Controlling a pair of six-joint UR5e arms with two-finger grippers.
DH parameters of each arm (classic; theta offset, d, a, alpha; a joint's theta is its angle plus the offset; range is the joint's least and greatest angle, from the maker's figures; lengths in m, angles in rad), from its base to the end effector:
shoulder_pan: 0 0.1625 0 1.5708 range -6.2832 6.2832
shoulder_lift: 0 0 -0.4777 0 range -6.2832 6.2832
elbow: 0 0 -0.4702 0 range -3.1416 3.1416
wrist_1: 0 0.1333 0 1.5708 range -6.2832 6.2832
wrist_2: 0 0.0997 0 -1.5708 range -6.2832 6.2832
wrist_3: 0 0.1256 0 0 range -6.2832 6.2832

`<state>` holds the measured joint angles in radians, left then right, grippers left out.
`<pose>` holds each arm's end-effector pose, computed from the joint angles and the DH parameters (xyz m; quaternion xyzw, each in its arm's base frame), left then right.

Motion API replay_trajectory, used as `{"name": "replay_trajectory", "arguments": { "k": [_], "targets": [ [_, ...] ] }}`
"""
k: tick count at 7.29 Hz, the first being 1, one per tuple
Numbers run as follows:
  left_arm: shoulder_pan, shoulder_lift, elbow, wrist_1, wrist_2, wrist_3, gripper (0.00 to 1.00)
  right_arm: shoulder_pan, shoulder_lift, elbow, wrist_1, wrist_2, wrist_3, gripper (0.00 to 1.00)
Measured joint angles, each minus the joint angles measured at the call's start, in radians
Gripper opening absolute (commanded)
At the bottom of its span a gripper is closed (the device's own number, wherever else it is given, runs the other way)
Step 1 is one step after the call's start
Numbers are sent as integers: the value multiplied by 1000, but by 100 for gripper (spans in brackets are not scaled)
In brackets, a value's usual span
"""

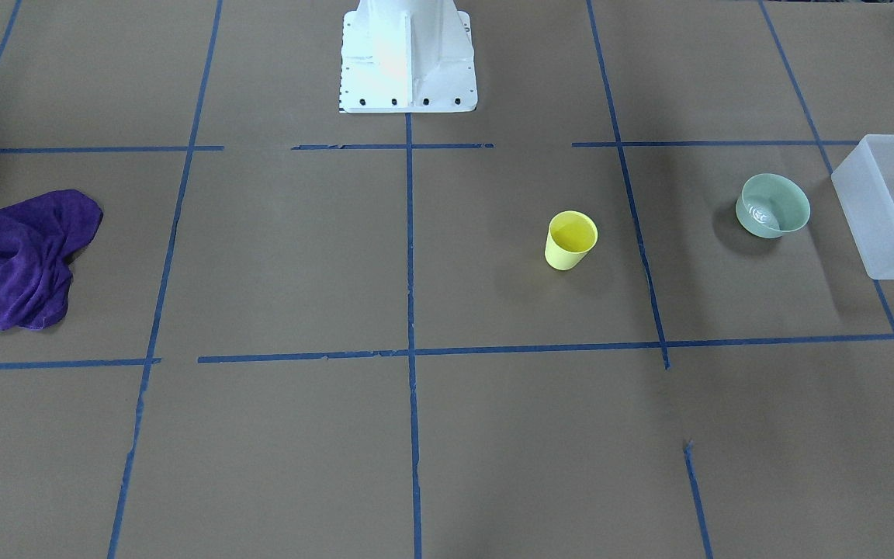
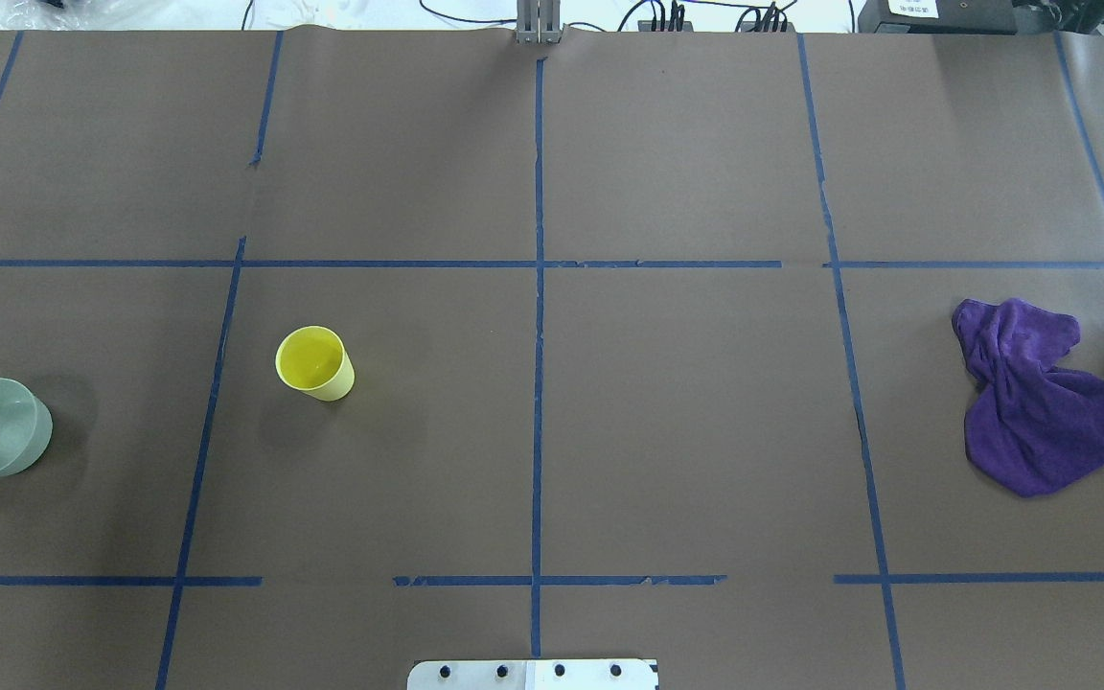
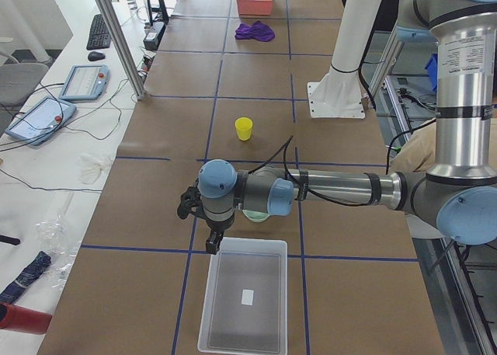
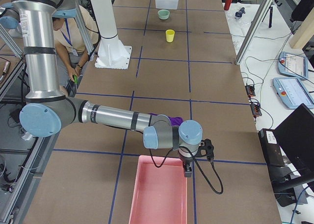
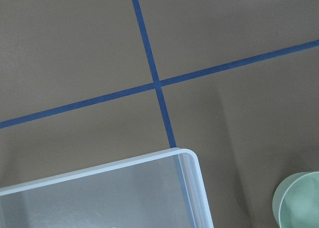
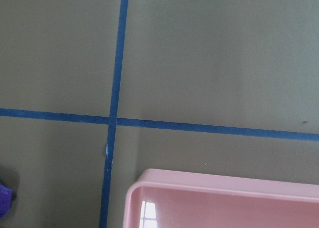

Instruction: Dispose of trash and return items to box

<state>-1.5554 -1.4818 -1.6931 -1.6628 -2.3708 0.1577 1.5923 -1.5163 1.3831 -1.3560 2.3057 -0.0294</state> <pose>-0.0349 -0.5379 0.6970 0.0852 0.3836 0.1038 0.9137 0.0620 -0.5978 0.7867 0.0472 -0.3579 -0.0183 0.9324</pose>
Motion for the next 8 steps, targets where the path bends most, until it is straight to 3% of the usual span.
{"name": "replay_trajectory", "arguments": {
  "k": [3, 6, 8],
  "targets": [
    [0, 2, -42, -1, 3, -1, 100, 0, -10, 29, 0, 1, -2, 100],
    [1, -11, -93, -10, 5, 1, 100, -11, -26, 150, 0, 2, -2, 100],
    [1, -24, -117, -126, 6, 6, 100, -46, -39, 203, 50, 2, -9, 100]
  ]
}}
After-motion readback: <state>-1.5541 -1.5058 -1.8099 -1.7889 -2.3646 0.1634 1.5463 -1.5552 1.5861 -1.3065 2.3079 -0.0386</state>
